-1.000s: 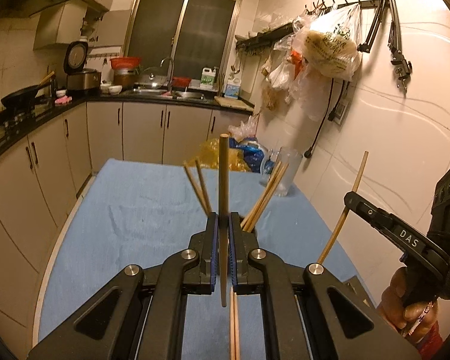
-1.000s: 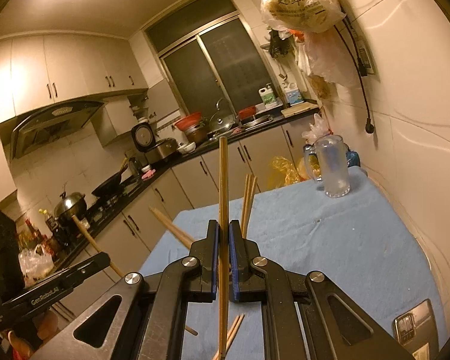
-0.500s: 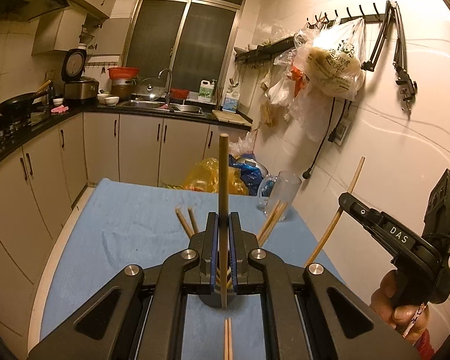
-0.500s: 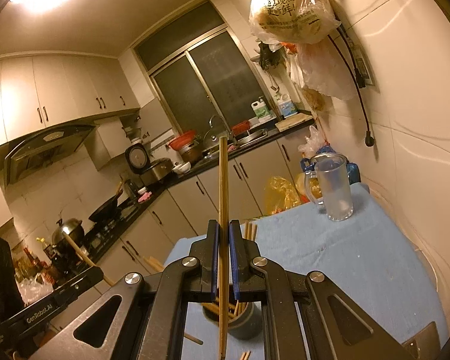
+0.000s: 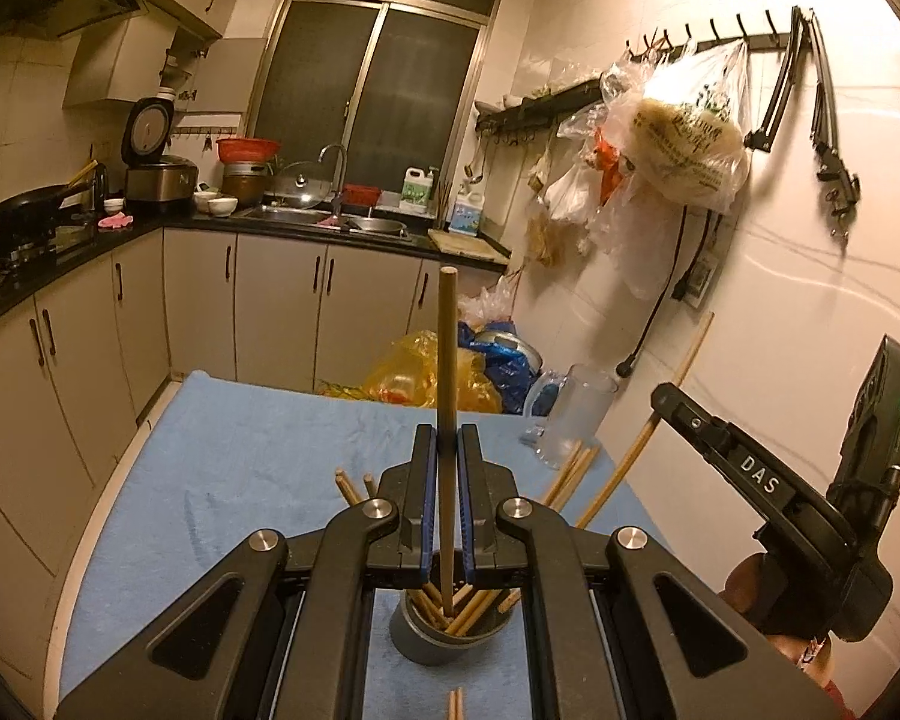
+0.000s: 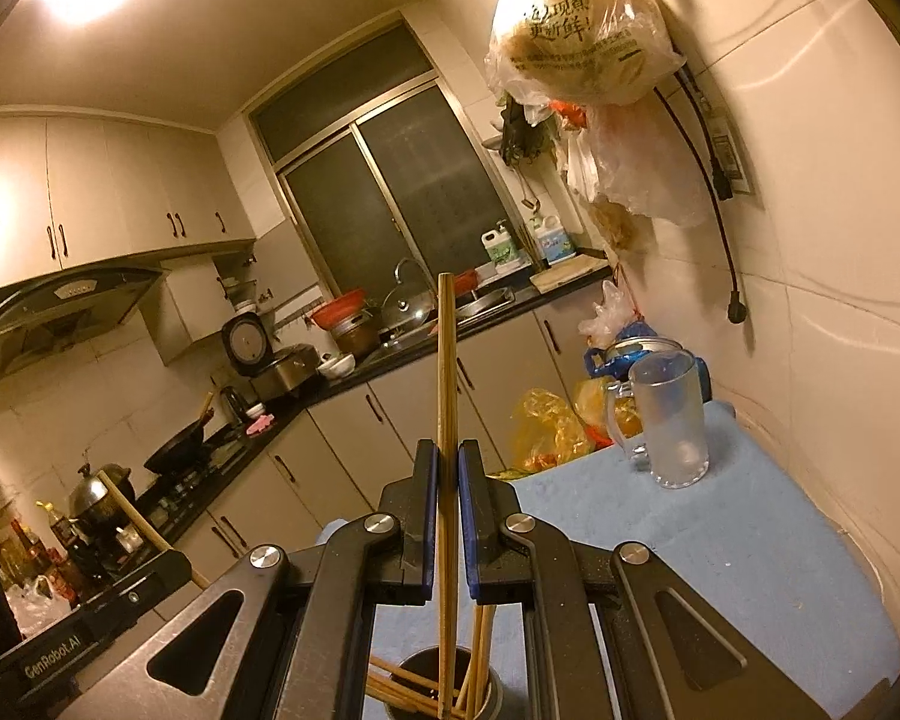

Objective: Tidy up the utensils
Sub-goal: 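Lower the chopsticks into the holder and open both grippers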

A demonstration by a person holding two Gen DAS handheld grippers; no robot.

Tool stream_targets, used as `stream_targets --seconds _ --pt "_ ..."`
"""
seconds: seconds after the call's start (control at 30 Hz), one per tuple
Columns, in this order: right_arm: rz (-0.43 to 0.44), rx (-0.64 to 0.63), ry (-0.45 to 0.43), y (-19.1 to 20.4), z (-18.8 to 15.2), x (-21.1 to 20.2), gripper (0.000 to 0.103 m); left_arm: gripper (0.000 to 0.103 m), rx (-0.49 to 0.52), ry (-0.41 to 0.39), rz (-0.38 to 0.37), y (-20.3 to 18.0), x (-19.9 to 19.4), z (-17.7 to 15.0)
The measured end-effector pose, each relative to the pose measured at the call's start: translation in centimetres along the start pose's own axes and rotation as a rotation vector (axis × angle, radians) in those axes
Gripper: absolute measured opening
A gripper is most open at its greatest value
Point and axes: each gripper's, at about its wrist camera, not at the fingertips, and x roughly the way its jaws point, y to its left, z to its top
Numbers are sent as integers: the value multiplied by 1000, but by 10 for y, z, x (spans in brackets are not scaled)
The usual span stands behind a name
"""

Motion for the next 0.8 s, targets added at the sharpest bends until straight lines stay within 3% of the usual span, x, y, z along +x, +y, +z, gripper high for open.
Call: stream_targets --seconds 0.8 --pt "-14 6 208 -21 -61 44 7 6 26 109 12 15 40 -43"
